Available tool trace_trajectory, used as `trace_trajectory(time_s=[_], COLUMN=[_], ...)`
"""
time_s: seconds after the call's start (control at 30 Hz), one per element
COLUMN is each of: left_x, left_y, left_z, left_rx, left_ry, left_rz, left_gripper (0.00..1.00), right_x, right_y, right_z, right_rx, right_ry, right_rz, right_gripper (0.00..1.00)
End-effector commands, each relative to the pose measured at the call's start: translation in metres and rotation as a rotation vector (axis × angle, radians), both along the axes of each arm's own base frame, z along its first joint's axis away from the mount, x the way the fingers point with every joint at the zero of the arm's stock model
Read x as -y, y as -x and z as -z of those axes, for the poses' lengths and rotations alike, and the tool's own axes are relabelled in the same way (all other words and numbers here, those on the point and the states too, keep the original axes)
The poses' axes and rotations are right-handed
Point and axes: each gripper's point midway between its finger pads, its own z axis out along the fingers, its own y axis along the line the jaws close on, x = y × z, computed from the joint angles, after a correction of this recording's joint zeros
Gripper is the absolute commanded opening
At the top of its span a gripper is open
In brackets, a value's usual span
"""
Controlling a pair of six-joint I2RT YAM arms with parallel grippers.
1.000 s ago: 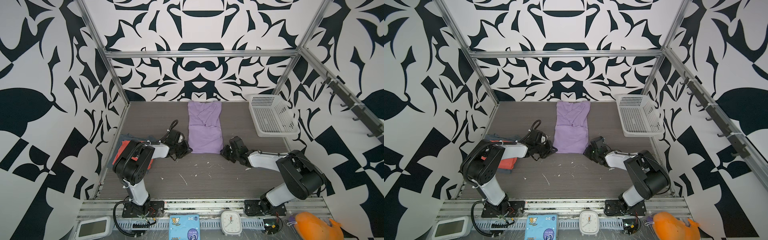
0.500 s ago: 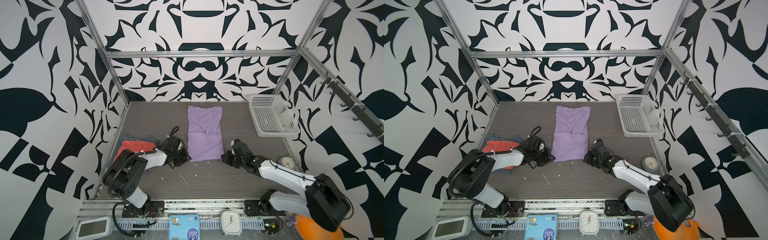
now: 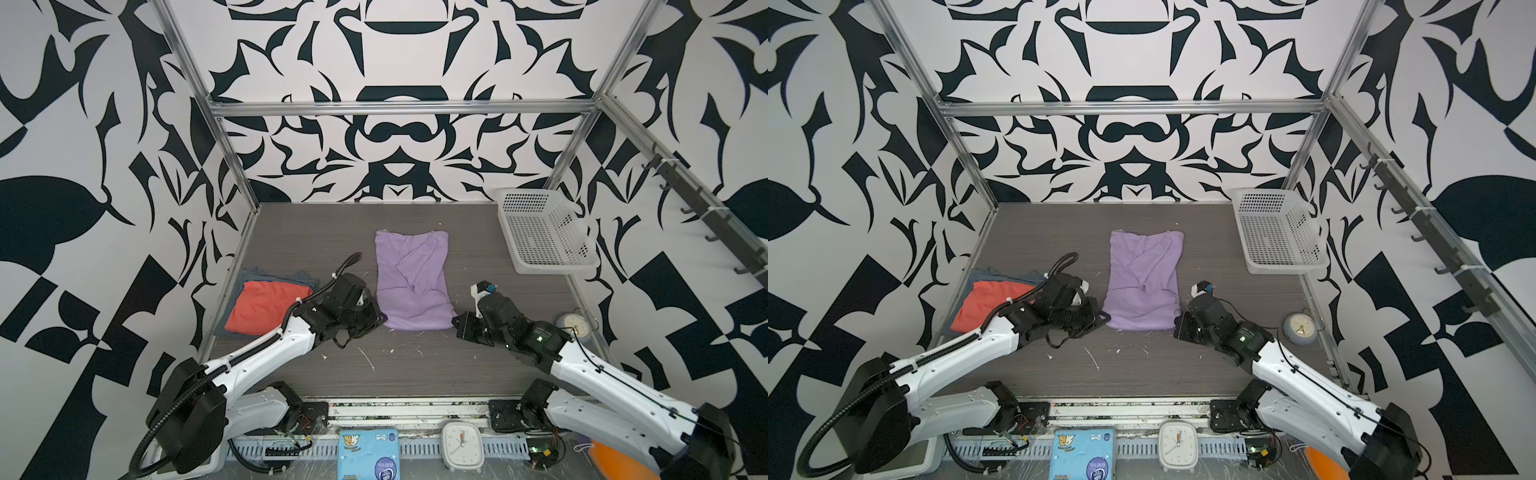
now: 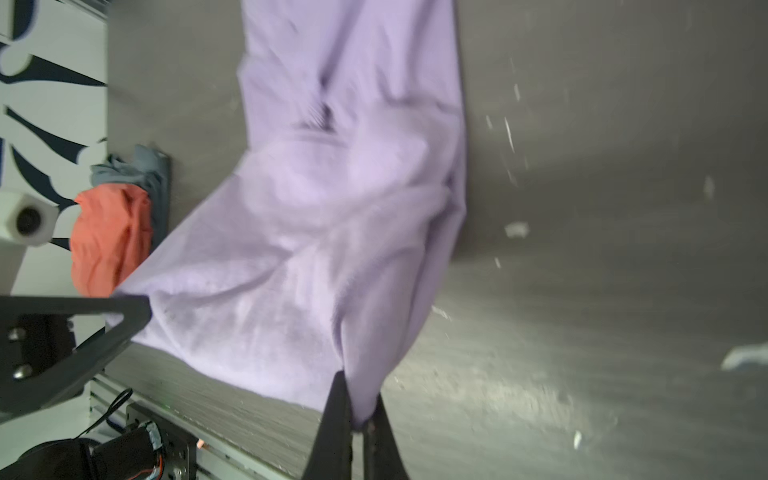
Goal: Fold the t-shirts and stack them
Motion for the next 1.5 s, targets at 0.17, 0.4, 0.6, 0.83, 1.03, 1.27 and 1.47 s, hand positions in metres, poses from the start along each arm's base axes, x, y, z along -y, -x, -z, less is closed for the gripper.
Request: trace_trajectory(time_s=[0.17,0.4,0.6,0.83,1.03,1.27,1.47], left_x=[0.019,0.020,0.016,0.014,0.010,0.012,0.004], left_y=[-0.095,-0.157,-0.207,-0.272,-0.316,-0.343,-0.356], left_z=[-0.043,-0.050,-0.035,-0.013,0.012,0.031,0.018], left_rx=[0.146,0.178,0.156,0.146,0.110,0.100,0.155], left_ry=[-0.019,0.048,0.089,0.132,0.204,0.254,0.262], left_rz=[0.049,0.014,0.000,-0.024,-0.067,-0.071,-0.078], left_gripper=[0.00,0.00,0.00,0.00,0.06,0.32,0.53], right_x=[-0.041,-0.039,-0.022,-0.009,-0.007,0.008,0.024], right_y=[-0.090,-0.156,-0.204,-0.267,-0.313,-0.335,-0.341], right_z=[-0.089,-0.083,-0.075,-0.039,0.000,0.030,0.028], right_rx=[0.295,0.272,0.268,0.209,0.143,0.102,0.118], right_ry=[0.065,0.049,0.014,-0.003,-0.015,0.005,0.020], right_rz=[-0.084,-0.036,0.020,0.087,0.135,0.240,0.290], right_gripper=[0.00,0.00,0.00,0.00,0.00,0.00,0.00])
